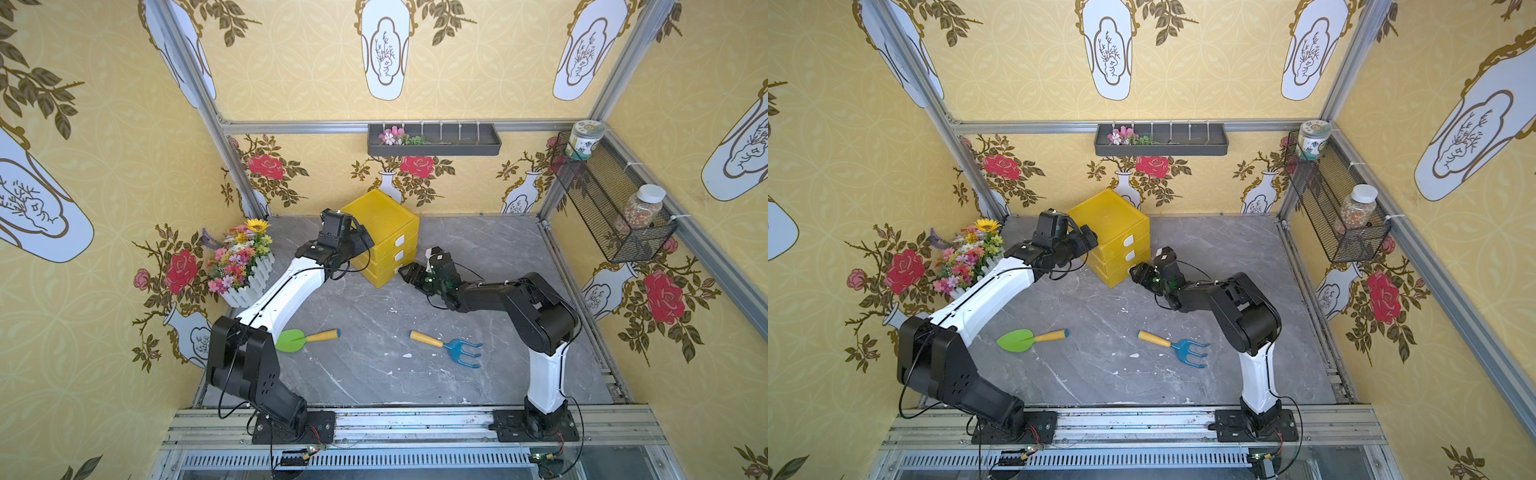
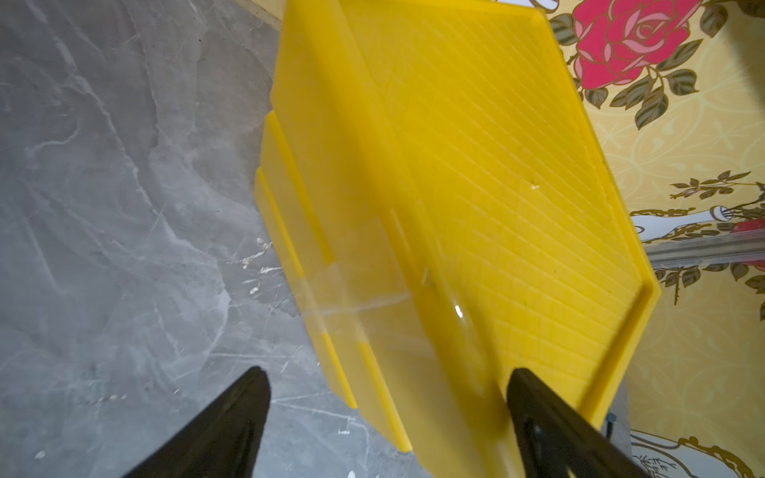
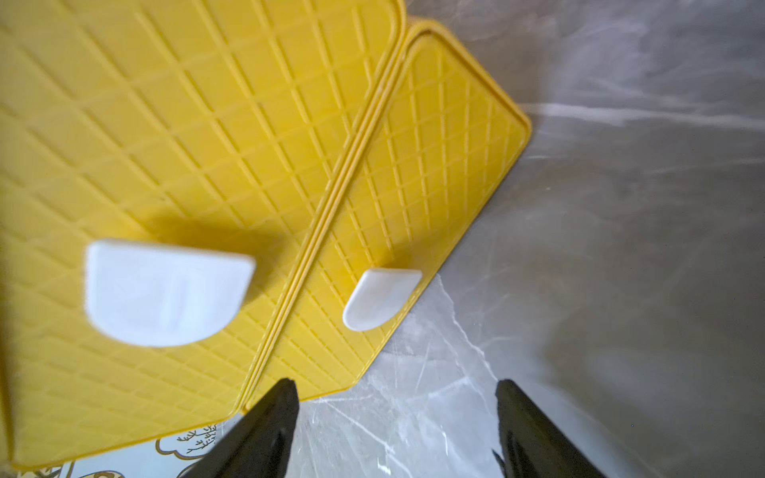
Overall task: Place the transparent tape into the drawer according to color
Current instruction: Close the drawer in the storage box, then reset both arms
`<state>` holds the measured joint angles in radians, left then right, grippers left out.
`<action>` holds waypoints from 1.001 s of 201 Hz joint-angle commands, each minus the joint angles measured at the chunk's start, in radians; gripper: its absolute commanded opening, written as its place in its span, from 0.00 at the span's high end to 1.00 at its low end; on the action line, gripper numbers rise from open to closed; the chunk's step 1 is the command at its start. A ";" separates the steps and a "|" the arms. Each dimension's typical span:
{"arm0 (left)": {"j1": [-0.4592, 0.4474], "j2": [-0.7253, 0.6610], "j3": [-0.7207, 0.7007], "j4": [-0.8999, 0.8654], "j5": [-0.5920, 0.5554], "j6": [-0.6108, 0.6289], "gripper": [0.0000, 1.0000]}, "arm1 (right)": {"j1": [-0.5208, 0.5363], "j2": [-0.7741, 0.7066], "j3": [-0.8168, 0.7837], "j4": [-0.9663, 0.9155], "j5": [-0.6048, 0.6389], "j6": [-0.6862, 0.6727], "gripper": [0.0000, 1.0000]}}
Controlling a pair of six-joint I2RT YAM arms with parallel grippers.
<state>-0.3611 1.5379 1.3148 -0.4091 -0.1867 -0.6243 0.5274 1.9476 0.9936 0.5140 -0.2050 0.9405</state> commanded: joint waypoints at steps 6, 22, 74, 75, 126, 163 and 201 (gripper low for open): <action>-0.001 -0.092 -0.050 -0.027 -0.064 0.024 0.00 | -0.024 -0.130 -0.085 -0.028 0.004 -0.035 0.11; 0.000 -0.159 -0.098 -0.014 -0.119 0.036 0.00 | -0.041 -0.215 -0.128 -0.075 -0.003 -0.067 0.03; 0.096 -0.338 -0.294 0.120 -0.207 0.086 0.00 | -0.068 -0.412 -0.067 -0.556 0.171 -0.277 0.03; 0.096 -0.340 -0.302 0.120 -0.208 0.091 0.00 | -0.069 -0.414 -0.064 -0.563 0.177 -0.279 0.03; 0.142 -0.351 -0.458 0.408 -0.168 0.295 0.00 | -0.078 -0.493 -0.070 -0.640 0.288 -0.321 0.03; 0.196 -0.283 -0.593 0.688 -0.194 0.430 0.00 | -0.085 -0.488 -0.045 -0.667 0.371 -0.357 0.03; 0.264 -0.163 -0.687 0.800 -0.282 0.480 0.00 | -0.150 -0.475 -0.024 -0.710 0.341 -0.354 0.03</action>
<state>-0.1295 1.3281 0.6720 0.2398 -0.3939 -0.2138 0.4095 1.4677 0.9634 -0.1654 0.1284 0.5980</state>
